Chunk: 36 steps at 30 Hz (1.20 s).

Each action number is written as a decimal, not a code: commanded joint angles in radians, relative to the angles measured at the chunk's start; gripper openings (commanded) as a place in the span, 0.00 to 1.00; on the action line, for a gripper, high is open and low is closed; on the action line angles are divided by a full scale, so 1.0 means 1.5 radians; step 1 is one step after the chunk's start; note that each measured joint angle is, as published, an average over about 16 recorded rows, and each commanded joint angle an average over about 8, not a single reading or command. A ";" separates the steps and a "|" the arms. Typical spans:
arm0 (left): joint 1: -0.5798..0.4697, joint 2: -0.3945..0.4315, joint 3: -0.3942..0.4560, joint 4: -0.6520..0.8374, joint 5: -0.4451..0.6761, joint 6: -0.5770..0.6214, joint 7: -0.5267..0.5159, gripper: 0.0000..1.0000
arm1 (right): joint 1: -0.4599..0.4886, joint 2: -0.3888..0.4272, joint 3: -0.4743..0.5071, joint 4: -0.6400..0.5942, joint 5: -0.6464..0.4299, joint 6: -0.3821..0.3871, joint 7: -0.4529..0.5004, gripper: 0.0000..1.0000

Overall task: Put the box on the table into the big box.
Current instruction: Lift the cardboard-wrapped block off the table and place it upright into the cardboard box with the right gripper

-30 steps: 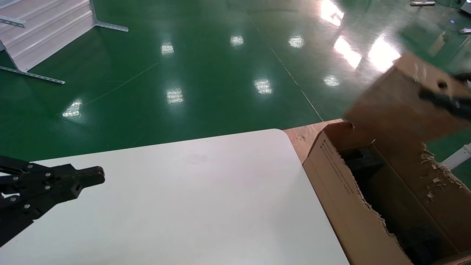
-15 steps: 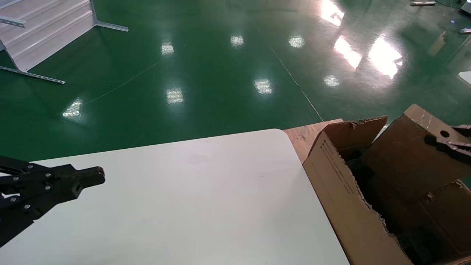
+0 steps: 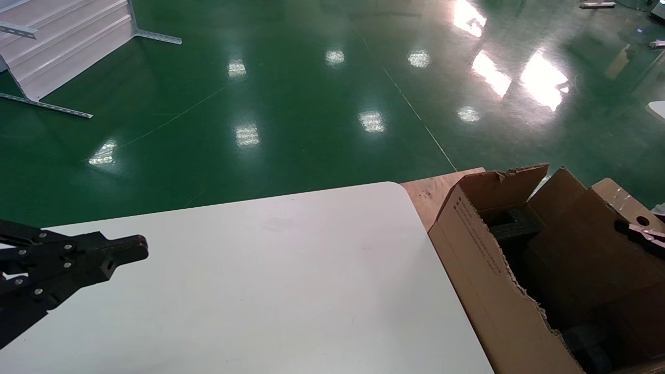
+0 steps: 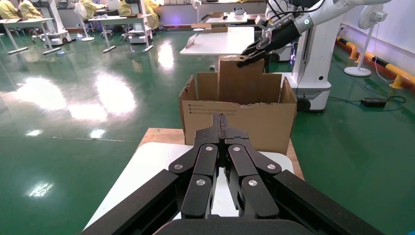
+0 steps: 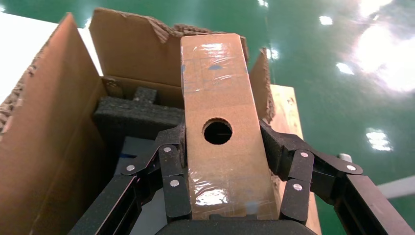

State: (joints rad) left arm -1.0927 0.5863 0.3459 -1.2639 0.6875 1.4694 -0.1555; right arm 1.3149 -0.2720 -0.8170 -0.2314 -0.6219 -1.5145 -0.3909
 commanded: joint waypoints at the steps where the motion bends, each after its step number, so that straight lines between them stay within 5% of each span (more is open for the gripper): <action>1: 0.000 0.000 0.000 0.000 0.000 0.000 0.000 0.00 | -0.009 -0.003 0.008 -0.015 0.006 0.003 -0.008 0.00; 36: 0.000 0.000 0.000 0.000 0.000 0.000 0.000 0.00 | -0.149 -0.058 0.072 -0.043 0.011 0.081 0.084 0.00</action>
State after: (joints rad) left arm -1.0929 0.5861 0.3464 -1.2639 0.6871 1.4692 -0.1552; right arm 1.0933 -0.3581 -0.7100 -0.2914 -0.6051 -1.3899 -0.2676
